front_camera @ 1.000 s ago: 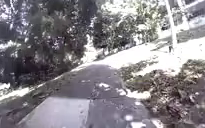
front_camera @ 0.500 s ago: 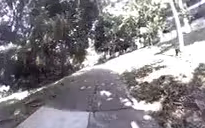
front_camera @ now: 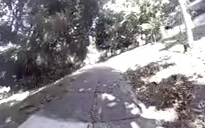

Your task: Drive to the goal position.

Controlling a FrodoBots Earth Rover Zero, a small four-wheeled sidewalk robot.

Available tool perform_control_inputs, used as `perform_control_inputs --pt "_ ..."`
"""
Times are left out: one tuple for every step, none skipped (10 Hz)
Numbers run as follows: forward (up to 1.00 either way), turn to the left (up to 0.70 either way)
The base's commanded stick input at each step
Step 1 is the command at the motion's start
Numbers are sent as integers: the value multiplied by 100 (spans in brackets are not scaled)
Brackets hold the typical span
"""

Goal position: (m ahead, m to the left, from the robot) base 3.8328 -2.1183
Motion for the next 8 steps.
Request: perform_control_inputs --pt "50 0" --pt "50 0" --pt "50 0" --pt "50 0" --pt "50 0" --pt "50 -45" --pt "50 -50" --pt "50 -50"
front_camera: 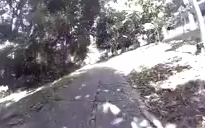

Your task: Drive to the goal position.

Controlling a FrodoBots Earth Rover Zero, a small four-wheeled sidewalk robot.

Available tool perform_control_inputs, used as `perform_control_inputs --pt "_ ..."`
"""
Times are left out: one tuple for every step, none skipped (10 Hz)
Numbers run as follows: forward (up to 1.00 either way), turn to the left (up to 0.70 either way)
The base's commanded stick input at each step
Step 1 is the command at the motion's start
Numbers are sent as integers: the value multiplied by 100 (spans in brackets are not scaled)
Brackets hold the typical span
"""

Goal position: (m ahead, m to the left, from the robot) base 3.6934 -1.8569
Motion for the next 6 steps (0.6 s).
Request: perform_control_inputs --pt "50 -50" --pt "50 -50" --pt "50 -14" --pt "50 0" --pt "50 0" --pt "50 0"
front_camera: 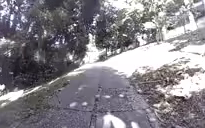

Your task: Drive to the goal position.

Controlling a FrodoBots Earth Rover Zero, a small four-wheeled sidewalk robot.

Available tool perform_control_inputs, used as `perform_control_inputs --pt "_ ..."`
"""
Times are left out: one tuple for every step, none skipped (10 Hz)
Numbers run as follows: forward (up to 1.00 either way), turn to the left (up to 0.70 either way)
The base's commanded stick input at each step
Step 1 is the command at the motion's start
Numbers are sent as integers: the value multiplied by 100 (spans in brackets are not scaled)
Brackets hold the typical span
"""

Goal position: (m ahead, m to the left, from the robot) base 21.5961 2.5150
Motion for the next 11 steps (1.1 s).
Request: perform_control_inputs --pt "50 0" --pt "50 0" --pt "50 0" --pt "50 0" --pt "50 0" --pt "50 0" --pt "50 0" --pt "50 0" --pt "50 0" --pt "50 0" --pt "50 0"
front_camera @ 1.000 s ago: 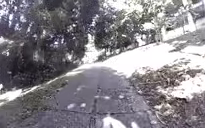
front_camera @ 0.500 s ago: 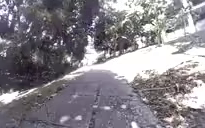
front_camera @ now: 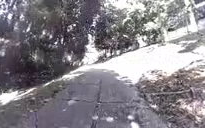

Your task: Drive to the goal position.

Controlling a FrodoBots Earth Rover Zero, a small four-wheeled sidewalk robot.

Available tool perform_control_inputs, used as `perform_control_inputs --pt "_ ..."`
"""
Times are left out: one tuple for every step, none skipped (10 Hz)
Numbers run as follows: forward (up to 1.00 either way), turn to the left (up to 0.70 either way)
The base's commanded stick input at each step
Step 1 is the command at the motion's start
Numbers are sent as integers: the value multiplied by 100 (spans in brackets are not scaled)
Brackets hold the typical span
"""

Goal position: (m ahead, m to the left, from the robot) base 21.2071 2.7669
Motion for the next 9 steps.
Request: perform_control_inputs --pt "50 0" --pt "50 0" --pt "50 0" --pt "50 0" --pt "50 0" --pt "50 0" --pt "50 0" --pt "50 0" --pt "50 -2"
